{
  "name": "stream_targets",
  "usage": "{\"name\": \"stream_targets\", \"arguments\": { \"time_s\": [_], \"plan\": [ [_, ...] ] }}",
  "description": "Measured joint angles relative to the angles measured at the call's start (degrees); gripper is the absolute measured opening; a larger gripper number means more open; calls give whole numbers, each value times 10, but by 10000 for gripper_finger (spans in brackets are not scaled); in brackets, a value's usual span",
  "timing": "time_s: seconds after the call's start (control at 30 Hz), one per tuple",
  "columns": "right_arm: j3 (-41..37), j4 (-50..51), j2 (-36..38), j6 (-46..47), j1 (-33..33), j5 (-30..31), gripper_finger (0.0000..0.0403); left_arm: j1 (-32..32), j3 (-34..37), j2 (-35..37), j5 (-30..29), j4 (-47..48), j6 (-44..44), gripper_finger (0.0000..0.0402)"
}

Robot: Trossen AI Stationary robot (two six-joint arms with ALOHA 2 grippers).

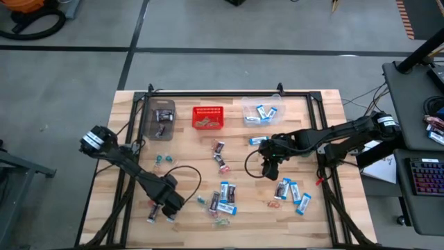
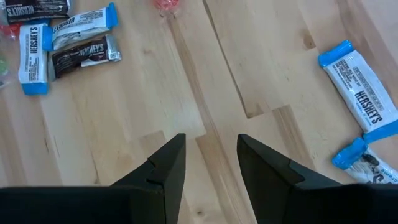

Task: Sort candy
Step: Put the red gummy into the red bin

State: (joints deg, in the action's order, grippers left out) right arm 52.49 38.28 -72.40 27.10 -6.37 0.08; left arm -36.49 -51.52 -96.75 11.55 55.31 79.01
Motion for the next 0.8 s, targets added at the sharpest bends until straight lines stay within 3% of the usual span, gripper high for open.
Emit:
{"name": "stream_targets", "arguments": {
  "time_s": [0.17,0.33,0.47,0.57,0.67,0.8],
  "plan": [
    [0,-1,0,-1,0,7,137,1,-53,31,-80,41,-13,5],
    [0,-3,0,-1,0,29,137,11,-133,76,-298,40,-101,2],
    [0,-10,0,-2,0,31,137,38,-186,113,-464,14,-244,1],
    [0,-21,0,-7,0,31,137,67,-209,137,-546,-22,-380,1],
    [0,-39,0,-18,0,31,137,113,-216,157,-595,-74,-520,0],
    [0,-68,0,-41,0,54,137,205,-200,172,-598,-179,-683,0]
  ]
}}
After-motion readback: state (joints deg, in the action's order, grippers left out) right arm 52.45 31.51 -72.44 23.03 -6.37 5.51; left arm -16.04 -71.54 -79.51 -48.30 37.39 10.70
